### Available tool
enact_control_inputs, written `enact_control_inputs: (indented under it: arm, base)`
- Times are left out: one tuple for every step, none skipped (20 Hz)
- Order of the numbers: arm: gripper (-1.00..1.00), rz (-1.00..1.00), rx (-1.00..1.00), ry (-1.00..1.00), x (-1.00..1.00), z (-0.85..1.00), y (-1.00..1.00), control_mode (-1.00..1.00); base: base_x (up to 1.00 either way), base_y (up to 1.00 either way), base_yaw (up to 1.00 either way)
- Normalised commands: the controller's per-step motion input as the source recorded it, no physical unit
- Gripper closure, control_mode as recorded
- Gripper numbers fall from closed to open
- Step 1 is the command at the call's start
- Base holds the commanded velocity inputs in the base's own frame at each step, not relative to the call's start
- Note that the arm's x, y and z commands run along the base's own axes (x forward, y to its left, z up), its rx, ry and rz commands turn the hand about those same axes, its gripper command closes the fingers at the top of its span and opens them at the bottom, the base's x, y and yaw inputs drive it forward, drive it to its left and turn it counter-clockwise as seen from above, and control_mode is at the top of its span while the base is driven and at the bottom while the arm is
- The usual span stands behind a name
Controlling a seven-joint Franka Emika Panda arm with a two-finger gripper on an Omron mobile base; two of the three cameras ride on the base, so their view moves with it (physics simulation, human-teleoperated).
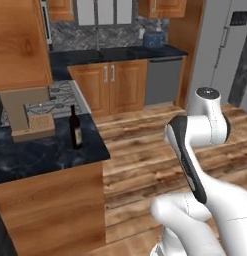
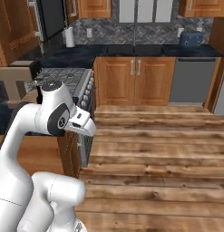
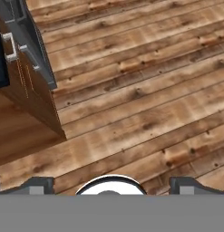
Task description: There is a wine glass and glass cup on the dining counter. Place the wine bottle next to the wine glass and the juice bottle next to the glass cup.
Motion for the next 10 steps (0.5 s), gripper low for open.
enact_control_inputs:
  arm:
    - [-1.0,0.0,0.0,0.0,0.0,0.0,0.0,1.0]
    - [-1.0,0.0,0.0,0.0,0.0,0.0,0.0,1.0]
    - [-1.0,0.0,0.0,0.0,0.0,0.0,0.0,1.0]
    - [-1.0,0.0,0.0,0.0,0.0,0.0,0.0,1.0]
    - [-1.0,0.0,0.0,0.0,0.0,0.0,0.0,1.0]
    - [-1.0,0.0,0.0,0.0,0.0,0.0,0.0,1.0]
    - [-1.0,0.0,0.0,0.0,0.0,0.0,0.0,1.0]
    - [-1.0,0.0,0.0,0.0,0.0,0.0,0.0,1.0]
    - [-1.0,0.0,0.0,0.0,0.0,0.0,0.0,1.0]
    - [-1.0,0.0,0.0,0.0,0.0,0.0,0.0,1.0]
  base:
    - [0.77,-0.32,0.12]
    - [0.76,-0.33,0.12]
    - [0.76,-0.33,0.11]
    - [0.75,-0.33,0.11]
    - [0.74,-0.33,0.11]
    - [0.73,-0.34,0.11]
    - [0.72,-0.35,0.12]
    - [0.71,-0.34,0.13]
    - [0.71,-0.33,0.13]
    - [0.7,-0.33,0.15]
